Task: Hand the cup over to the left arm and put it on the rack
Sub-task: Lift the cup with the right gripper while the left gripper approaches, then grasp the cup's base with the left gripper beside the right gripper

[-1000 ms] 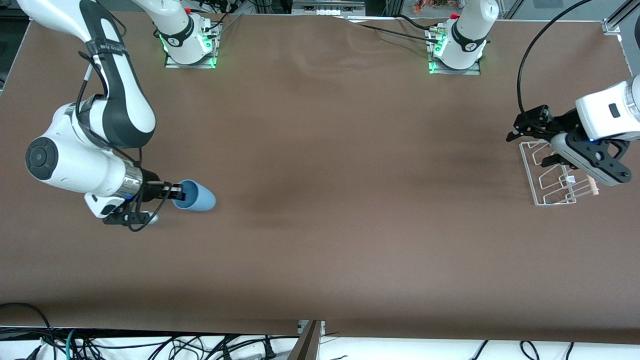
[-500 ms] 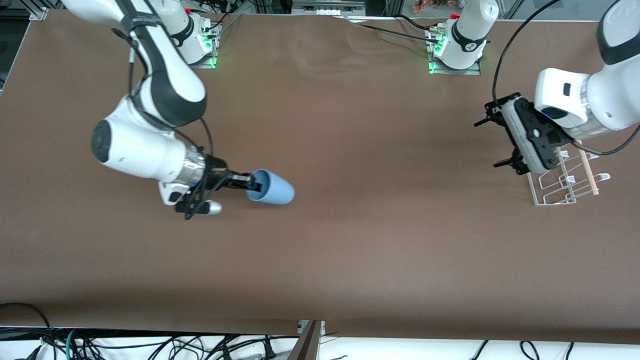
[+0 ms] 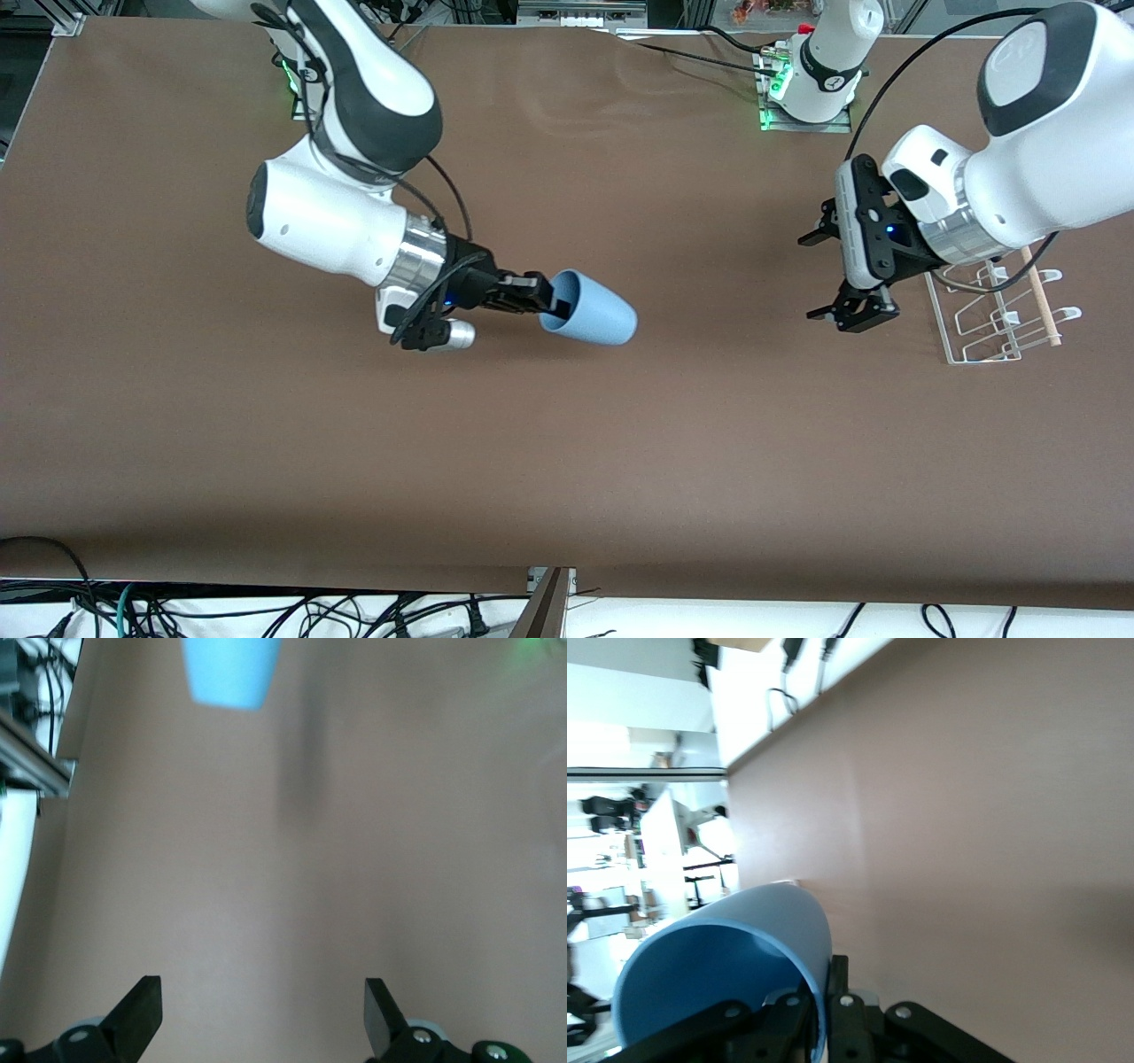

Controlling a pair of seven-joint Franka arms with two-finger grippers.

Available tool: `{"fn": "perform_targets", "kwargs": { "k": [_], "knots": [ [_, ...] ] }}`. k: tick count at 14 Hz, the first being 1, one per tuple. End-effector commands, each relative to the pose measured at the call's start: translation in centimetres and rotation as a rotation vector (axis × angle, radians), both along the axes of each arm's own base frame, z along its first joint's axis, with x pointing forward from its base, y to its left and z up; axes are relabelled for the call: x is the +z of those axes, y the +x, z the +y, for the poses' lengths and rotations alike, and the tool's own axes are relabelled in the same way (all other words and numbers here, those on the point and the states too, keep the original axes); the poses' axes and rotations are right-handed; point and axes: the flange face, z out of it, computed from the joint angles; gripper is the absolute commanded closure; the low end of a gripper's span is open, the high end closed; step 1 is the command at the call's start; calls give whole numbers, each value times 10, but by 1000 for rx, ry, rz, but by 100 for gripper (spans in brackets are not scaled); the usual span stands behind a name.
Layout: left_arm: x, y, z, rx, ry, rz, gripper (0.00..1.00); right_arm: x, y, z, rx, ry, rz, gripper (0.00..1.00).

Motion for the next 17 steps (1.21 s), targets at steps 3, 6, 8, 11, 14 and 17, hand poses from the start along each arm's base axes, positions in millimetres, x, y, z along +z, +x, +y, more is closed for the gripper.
{"fn": "perform_targets", "kwargs": {
  "k": [3, 6, 8, 11, 14, 17],
  "knots": [
    [9, -1, -24, -77, -29, -115, 0, 1, -1, 66, -79, 111, -79, 100],
    [10, 2, -32, -77, -14, -157, 0, -1, -13, 90, -84, 124, -102, 100],
    [7, 6, -34, -64, -16, -176, 0, 0, -20, 101, -100, 133, -125, 100],
    [-10, 14, -50, -66, -32, -190, 0, 3, -28, 110, -92, 139, -131, 100],
    [-15, 17, -52, -50, -37, -187, 0, 12, -33, 115, -89, 151, -142, 100],
    [-24, 20, -57, -41, -45, -173, 0, 13, -38, 120, -94, 155, -153, 100]
  ]
}}
